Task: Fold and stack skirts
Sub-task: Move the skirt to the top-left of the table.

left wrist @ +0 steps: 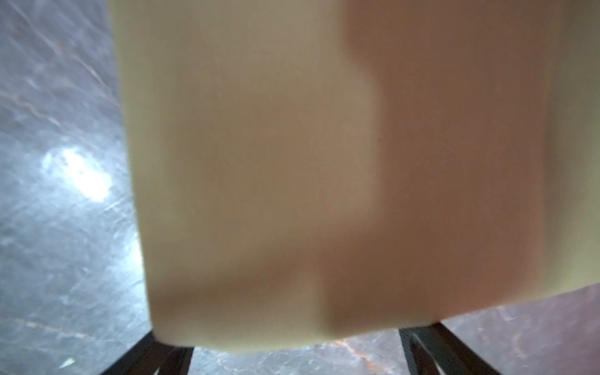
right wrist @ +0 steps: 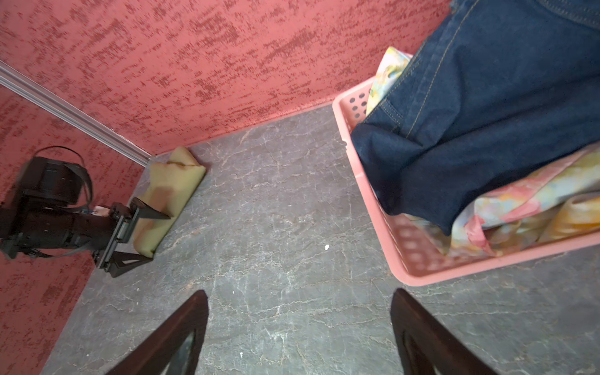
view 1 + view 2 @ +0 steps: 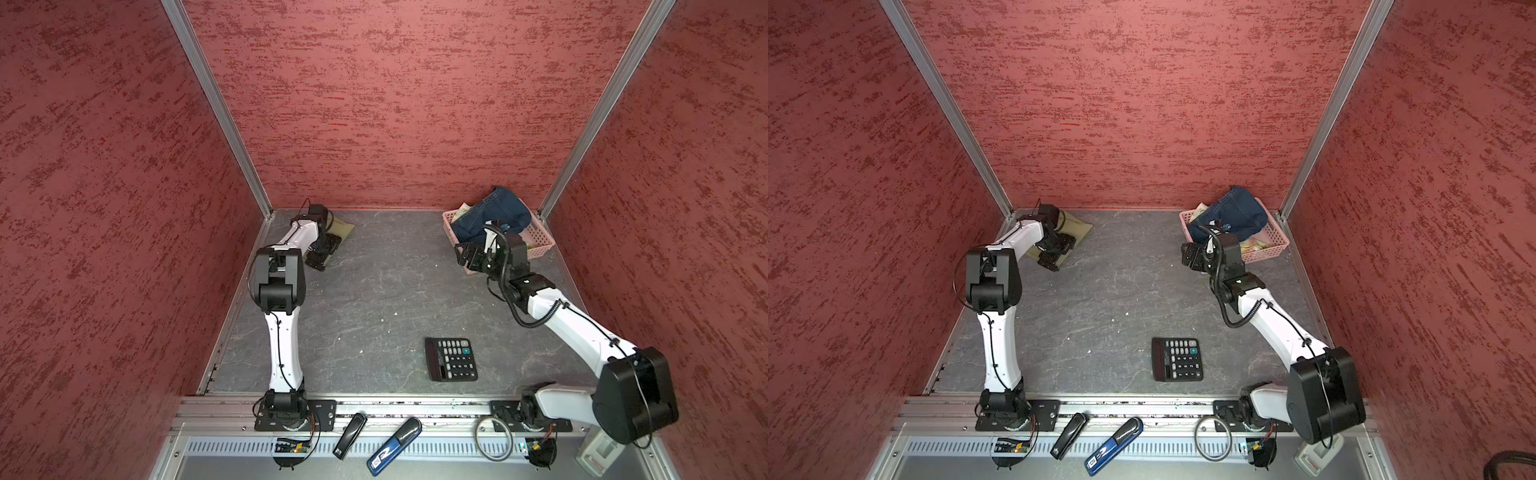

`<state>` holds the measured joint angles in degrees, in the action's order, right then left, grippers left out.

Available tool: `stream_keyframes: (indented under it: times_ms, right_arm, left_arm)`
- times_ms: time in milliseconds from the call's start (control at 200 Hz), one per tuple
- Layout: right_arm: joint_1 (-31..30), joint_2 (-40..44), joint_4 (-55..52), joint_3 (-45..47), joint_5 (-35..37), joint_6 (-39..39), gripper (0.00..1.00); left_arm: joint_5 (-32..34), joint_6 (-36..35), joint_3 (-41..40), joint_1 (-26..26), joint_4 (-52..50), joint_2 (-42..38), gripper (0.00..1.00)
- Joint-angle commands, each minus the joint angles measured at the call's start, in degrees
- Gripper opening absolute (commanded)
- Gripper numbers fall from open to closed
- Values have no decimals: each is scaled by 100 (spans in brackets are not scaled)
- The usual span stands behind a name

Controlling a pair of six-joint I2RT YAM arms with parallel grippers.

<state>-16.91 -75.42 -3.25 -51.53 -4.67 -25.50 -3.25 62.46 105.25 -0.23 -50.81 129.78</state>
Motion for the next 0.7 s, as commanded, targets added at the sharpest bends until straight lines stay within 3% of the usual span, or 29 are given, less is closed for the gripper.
stream_keyframes:
  times_ms: [0, 336, 566, 696]
  right_arm:
    - [19, -64, 97, -82, 115, -8, 89]
    - [13, -76, -53, -227, 195, 116, 89]
    - [12, -87, -44, -288, 102, 62, 89]
    - [14, -10, -132, -329, 205, 123, 89]
  left_arm:
    - [-297, 574, -5, 101, 494, 266, 94]
    - [-225, 864, 279, 383, 1074, 176, 96]
    - [-396, 1251, -529, 359, 2110, -490, 97]
    - [-422, 543, -741, 57, 2600, -915, 100]
